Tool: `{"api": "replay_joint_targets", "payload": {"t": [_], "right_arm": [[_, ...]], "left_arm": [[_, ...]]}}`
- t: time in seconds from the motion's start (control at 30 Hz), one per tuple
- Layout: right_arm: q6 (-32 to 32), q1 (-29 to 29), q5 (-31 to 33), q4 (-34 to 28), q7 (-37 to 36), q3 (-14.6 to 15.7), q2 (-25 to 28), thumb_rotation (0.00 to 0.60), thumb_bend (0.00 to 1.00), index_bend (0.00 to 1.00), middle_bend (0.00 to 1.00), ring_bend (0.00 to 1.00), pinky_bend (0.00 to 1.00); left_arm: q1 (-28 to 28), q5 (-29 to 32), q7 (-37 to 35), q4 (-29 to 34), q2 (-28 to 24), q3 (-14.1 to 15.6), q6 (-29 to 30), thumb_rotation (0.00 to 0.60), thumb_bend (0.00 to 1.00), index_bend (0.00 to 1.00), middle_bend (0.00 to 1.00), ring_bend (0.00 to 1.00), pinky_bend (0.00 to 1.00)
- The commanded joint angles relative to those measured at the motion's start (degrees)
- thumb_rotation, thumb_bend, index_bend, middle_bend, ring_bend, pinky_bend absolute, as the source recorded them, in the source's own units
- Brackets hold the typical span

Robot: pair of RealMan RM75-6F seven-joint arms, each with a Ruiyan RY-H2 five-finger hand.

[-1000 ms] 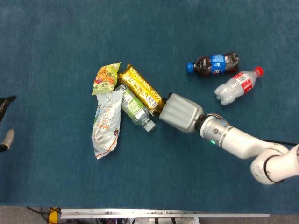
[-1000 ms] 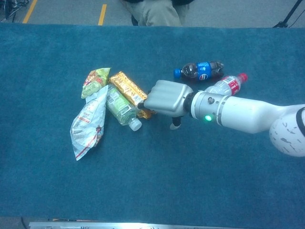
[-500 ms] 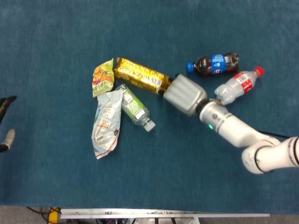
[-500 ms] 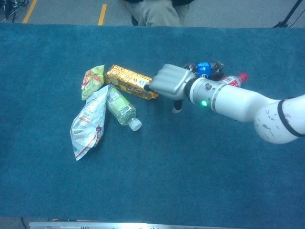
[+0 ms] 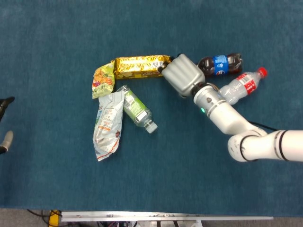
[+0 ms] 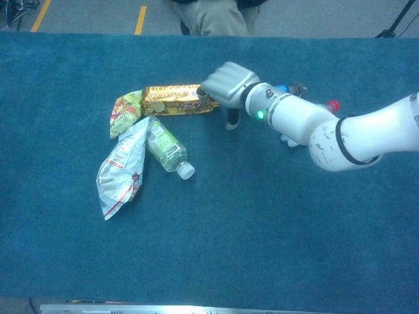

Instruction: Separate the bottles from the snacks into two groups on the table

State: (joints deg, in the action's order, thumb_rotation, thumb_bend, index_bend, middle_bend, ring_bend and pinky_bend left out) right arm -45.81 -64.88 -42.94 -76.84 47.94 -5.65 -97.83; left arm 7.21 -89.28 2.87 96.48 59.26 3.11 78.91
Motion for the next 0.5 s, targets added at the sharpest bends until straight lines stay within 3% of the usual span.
{"api": "replay_joint_targets", "payload": {"t": [0.03, 0.23, 0.5], "right_arm": [[-0.41, 1.16, -4.15, -6.15, -3.07, 0.59, 3.78, 0.600, 0.11, 0.19, 0.36, 0.30, 0.44], [-0.63, 3.08, -12.85, -14.92, -7.24, 2.76, 8.72, 0.600, 0.11, 0.19, 0.36, 0.30, 0.44], [0.14, 3.11, -19.21, -18.89, -8.50, 4.39, 9.29, 0.600, 0.11, 0.19, 0.36, 0.29, 0.42]], "left_arm": [[0.08, -0.01, 0.06, 0.07, 0.03, 0.00, -0.18, 0.600, 0.40, 0.10, 0.20, 0.19, 0.15], [0.40, -0.22, 0.49, 0.26, 0.26, 0.10, -0.80, 0.600, 0.40, 0.10, 0.20, 0.19, 0.15], [0.32, -0.44, 0.73, 0.59, 0.09, 0.19, -0.62, 0.600, 0.41, 0.10, 0.20, 0.19, 0.15]]}}
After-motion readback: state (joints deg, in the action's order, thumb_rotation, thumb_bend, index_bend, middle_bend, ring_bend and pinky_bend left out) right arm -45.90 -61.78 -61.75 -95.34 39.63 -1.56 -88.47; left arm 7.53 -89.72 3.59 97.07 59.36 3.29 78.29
